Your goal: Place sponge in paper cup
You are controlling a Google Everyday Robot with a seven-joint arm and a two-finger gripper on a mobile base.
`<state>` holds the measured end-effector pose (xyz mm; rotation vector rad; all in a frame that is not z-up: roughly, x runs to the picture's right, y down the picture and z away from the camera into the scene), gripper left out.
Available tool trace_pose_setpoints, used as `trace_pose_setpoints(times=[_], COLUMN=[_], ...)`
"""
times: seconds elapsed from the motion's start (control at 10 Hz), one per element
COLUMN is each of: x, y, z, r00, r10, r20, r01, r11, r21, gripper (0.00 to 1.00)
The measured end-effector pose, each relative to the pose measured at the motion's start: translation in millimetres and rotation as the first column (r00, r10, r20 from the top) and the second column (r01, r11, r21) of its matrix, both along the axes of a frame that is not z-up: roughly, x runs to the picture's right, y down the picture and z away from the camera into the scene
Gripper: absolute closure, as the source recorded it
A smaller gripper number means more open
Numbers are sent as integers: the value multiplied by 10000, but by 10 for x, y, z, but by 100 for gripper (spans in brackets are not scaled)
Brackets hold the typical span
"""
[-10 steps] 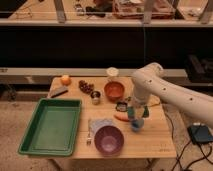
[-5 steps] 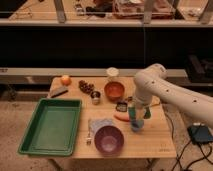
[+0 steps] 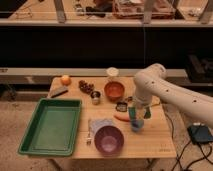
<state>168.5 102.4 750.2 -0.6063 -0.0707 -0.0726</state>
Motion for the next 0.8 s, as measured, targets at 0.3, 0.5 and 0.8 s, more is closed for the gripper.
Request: trace_pose_setpoints(times=[0.3,0.5,0.8], x=[1,1,-124], y=[2,1,-148], z=[1,6,171], r00=[10000,10000,9986], r10=[3,25,411], r20=[0,5,335], r01=[-3,-25,-416], r11=[10000,10000,9990], r21=[-4,-6,147], gripper=[86,86,86])
